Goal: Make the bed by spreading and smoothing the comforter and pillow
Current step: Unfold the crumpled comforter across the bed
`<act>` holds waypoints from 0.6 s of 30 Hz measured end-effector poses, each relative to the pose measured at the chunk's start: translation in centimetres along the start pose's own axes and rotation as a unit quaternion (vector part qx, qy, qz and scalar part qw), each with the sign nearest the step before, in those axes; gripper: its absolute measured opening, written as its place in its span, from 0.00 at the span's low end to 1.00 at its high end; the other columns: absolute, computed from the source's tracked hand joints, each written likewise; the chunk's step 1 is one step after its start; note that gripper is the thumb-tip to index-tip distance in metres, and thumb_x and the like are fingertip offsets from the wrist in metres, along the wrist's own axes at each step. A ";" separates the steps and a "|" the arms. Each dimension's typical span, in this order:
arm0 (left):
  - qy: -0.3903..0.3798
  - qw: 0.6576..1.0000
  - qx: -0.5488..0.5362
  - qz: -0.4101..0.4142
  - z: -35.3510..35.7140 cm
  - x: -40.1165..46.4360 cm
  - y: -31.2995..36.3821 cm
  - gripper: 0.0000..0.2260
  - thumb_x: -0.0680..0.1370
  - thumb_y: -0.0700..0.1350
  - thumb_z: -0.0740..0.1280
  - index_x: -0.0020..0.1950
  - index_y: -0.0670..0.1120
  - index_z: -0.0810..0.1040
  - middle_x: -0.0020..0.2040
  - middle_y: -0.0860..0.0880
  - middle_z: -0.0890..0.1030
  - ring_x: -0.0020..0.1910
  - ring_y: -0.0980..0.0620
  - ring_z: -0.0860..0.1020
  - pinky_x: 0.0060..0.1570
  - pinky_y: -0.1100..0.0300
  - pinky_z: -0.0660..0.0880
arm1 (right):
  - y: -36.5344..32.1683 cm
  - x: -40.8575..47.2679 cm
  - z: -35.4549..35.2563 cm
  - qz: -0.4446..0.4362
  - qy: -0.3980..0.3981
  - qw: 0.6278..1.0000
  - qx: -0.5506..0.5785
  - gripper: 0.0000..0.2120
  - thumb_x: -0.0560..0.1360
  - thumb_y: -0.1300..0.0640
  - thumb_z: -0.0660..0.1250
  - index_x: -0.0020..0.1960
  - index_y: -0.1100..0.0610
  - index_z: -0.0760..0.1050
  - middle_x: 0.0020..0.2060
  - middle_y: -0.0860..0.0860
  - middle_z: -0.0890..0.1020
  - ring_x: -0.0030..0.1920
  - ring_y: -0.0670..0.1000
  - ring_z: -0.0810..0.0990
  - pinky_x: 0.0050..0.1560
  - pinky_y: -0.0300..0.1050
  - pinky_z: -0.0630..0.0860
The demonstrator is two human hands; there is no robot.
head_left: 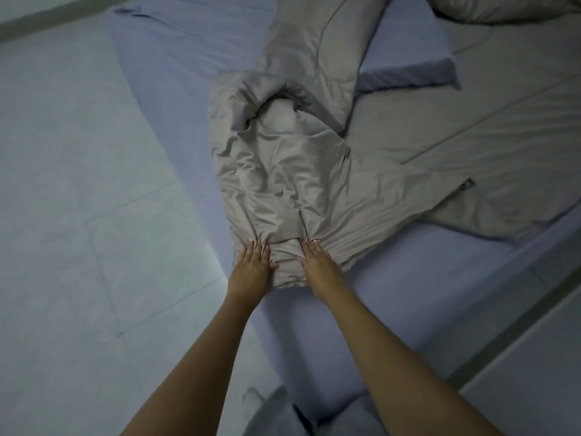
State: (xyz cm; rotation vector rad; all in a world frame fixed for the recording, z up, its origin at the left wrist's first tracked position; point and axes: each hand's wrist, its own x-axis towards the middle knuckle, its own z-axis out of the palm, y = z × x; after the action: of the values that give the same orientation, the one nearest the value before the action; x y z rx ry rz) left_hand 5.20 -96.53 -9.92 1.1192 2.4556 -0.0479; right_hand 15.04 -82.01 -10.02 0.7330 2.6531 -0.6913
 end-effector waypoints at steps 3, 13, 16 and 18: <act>0.002 1.000 -0.012 -0.012 2.1 -5.5 -1.5 0.33 0.79 0.56 0.39 0.74 0.38 0.66 0.74 0.38 0.65 0.75 0.39 0.60 0.73 0.47 0.58 | -2.7 -4.8 2.9 0.001 -0.018 1.000 0.012 0.25 0.83 0.52 0.49 0.77 0.61 0.53 0.76 0.56 0.59 0.76 0.53 0.54 0.73 0.46 0.55; 0.013 1.000 -0.013 -0.013 4.0 -18.6 -3.8 0.32 0.79 0.56 0.39 0.76 0.38 0.61 0.76 0.38 0.61 0.77 0.40 0.56 0.74 0.48 0.55 | -9.0 -15.6 6.6 0.031 -0.068 0.996 0.051 0.25 0.83 0.52 0.49 0.77 0.58 0.51 0.76 0.55 0.57 0.75 0.53 0.57 0.71 0.45 0.58; -0.002 1.000 0.025 0.017 4.3 -21.1 -6.2 0.25 0.84 0.52 0.46 0.78 0.39 0.53 0.78 0.40 0.53 0.78 0.42 0.49 0.76 0.50 0.46 | -12.1 -17.9 7.7 0.038 -0.048 0.996 0.061 0.25 0.83 0.53 0.50 0.77 0.59 0.51 0.77 0.55 0.57 0.76 0.52 0.57 0.71 0.42 0.56; -0.003 0.999 0.028 0.035 4.5 -23.2 -8.1 0.25 0.84 0.51 0.47 0.78 0.40 0.51 0.79 0.40 0.52 0.78 0.43 0.47 0.76 0.51 0.44 | -14.1 -19.6 9.3 0.041 -0.033 0.996 0.071 0.25 0.83 0.52 0.51 0.77 0.59 0.53 0.76 0.55 0.58 0.76 0.51 0.57 0.71 0.42 0.56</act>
State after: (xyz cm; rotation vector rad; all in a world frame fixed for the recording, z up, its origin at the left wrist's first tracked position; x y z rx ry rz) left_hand 14.37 -119.35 -5.81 1.2265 2.4208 -0.0998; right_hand 24.97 -105.28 -4.75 0.8385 2.5192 -0.8729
